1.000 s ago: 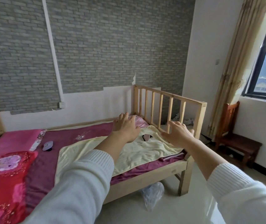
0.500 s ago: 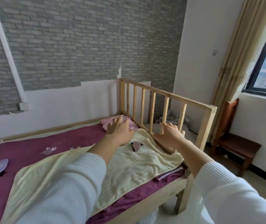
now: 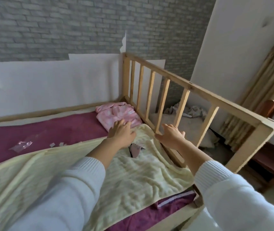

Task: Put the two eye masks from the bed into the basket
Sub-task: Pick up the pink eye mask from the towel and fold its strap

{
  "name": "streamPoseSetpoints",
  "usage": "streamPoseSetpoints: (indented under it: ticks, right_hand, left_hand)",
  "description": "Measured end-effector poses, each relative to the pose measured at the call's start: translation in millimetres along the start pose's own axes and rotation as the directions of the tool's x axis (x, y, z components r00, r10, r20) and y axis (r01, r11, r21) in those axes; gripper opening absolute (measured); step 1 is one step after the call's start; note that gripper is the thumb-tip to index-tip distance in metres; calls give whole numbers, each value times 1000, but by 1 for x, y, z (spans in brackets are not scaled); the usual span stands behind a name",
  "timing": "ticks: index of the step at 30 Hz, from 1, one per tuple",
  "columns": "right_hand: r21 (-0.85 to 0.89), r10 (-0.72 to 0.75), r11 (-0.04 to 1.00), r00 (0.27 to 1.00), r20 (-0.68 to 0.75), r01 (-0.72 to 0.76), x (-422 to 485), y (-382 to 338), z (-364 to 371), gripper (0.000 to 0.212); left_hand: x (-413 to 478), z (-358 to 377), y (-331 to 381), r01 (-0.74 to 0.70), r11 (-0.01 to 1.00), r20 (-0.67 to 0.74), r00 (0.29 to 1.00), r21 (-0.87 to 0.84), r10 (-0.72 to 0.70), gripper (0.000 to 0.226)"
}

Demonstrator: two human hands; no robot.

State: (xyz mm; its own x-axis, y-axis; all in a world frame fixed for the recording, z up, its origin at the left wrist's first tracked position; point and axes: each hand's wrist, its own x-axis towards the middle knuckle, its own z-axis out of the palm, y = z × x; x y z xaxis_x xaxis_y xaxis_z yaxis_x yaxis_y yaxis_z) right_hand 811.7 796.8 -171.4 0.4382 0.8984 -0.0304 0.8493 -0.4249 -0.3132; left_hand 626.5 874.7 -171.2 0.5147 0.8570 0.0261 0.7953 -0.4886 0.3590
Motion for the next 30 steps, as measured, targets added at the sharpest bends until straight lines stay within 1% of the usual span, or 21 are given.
streamPoseSetpoints:
  ticks: [4, 7, 10, 11, 13, 15, 19, 23, 26, 28, 30]
  right_hand:
    - [2, -23, 1000, 996, 90, 23, 66, 9, 44, 59]
    - [-14, 6, 1000, 985, 170, -4, 112, 20, 81, 58]
    - [-12, 54, 999, 974, 222, -52, 155, 35, 119, 49]
    - [-8, 75, 997, 969, 235, -75, 168, 40, 133, 50]
    - [-13, 113, 993, 951, 288, -114, 191, 50, 161, 58]
    - [-18, 126, 992, 928, 350, -127, 210, 61, 191, 63]
    - [-60, 149, 989, 881, 448, -136, 244, 78, 245, 62]
    - [-60, 154, 988, 837, 525, -144, 275, 87, 291, 61]
    - [-18, 159, 983, 794, 587, -183, 289, 87, 319, 62]
    - [48, 160, 970, 771, 616, -239, 295, 85, 331, 63]
    - [122, 177, 938, 749, 638, -326, 308, 87, 347, 64]
  left_hand:
    - [62, 39, -24, 69, 996, -6, 998, -52, -70, 55]
    - [106, 79, -43, 114, 989, 11, 993, -90, -114, 52]
    - [149, 125, -64, 144, 986, 82, 987, -86, -137, 54]
    - [163, 141, -73, 148, 985, 99, 985, -87, -139, 55]
    - [186, 173, -88, 168, 981, 156, 976, -91, -153, 53]
    - [206, 206, -101, 211, 972, 222, 957, -99, -185, 52]
    - [231, 265, -119, 292, 948, 341, 910, -127, -235, 54]
    - [243, 311, -134, 345, 930, 434, 862, -128, -261, 53]
    - [251, 334, -144, 403, 907, 509, 809, -120, -292, 55]
    - [258, 343, -150, 420, 899, 523, 798, -125, -300, 54]
    - [274, 357, -153, 425, 890, 527, 801, -164, -285, 53]
